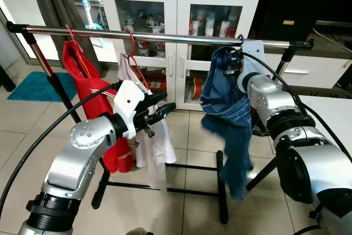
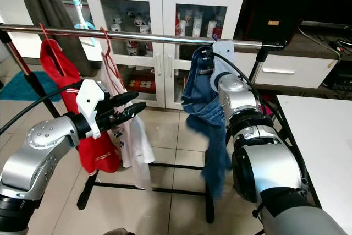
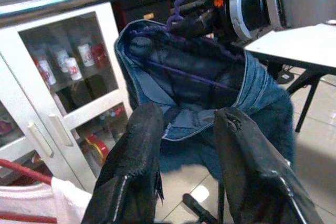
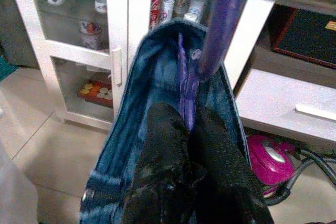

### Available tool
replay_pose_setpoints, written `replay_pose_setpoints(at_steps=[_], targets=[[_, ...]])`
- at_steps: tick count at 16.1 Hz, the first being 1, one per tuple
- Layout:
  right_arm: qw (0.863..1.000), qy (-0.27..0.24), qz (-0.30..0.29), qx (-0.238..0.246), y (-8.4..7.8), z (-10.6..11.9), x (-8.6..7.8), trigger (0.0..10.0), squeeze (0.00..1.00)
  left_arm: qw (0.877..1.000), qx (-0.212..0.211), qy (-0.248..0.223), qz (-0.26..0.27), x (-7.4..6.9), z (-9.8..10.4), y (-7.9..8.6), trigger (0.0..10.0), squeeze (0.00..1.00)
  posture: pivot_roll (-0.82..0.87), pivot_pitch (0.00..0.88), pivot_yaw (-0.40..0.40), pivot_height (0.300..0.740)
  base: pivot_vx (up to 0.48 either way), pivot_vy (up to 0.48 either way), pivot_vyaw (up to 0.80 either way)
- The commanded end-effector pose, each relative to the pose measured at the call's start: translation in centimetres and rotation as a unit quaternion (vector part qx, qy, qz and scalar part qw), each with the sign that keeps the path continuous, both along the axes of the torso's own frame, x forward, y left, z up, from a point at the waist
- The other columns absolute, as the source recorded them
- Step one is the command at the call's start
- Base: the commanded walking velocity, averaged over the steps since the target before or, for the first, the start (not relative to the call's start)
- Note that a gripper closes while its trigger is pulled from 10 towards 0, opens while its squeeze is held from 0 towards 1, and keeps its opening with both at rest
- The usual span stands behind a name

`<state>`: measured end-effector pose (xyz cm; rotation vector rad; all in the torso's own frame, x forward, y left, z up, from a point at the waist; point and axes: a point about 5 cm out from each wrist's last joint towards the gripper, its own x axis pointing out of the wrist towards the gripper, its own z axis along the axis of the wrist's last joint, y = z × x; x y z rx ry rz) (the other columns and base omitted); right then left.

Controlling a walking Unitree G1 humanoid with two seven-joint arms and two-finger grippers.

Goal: Hang hanger

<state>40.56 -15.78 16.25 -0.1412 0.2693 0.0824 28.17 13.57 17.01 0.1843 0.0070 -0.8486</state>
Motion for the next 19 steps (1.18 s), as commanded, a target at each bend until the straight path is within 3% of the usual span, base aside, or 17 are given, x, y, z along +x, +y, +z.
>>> replay_pose_setpoints(at_steps=[1,2,6,9,13,15,17,19], targets=[[0.999,0.033,0.002,-0.002,-0.2,-1.3,-0.4,10.0,0.0,1.0,0.002,-0.011,0.002,0.1,0.5,0.1,10.0,0.0,-0.05,0.0,0.032,0.74,0.0,0.0,0.0],[1.0,0.007,-0.006,0.009,-0.6,-0.8,-0.3,10.0,1.0,1.0,0.004,-0.011,0.015,0.3,0.4,0.4,10.0,0.0,-0.05,0.0,0.03,0.74,0.0,0.0,0.0],[0.996,-0.057,0.049,0.048,-0.7,0.7,-0.2,10.0,1.0,0.999,0.002,-0.014,0.052,0.5,0.1,0.9,10.0,0.0,-0.04,0.0,0.026,0.74,0.0,0.0,0.0],[0.989,-0.106,0.086,0.059,-1.0,1.4,-1.3,10.0,1.0,0.994,-0.015,-0.014,0.104,1.1,-0.2,1.8,10.0,0.0,-0.06,0.0,0.038,0.74,0.0,0.0,0.0],[0.978,-0.153,0.131,0.051,-1.1,2.2,-4.0,10.0,1.0,0.988,-0.03,-0.01,0.149,1.4,-0.7,1.9,10.0,0.0,-0.08,0.0,0.044,0.74,0.0,0.0,0.0],[0.972,-0.167,0.153,0.06,-0.8,2.5,-6.2,10.0,1.0,0.986,-0.037,-0.012,0.16,1.2,-0.9,1.8,10.0,0.0,-0.09,0.0,0.04,0.74,0.0,0.0,0.0],[0.969,-0.178,0.148,0.084,-0.4,2.5,-8.0,10.0,1.0,0.986,-0.041,-0.011,0.163,1.0,-1.0,1.7,10.0,0.0,-0.09,0.0,0.036,0.74,0.0,0.0,0.0],[0.966,-0.181,0.119,0.139,0.4,1.8,-10.1,10.0,1.0,0.984,-0.044,-0.007,0.171,0.7,-1.2,1.8,10.0,0.0,-0.1,0.0,0.037,0.74,0.0,0.268,0.0]])
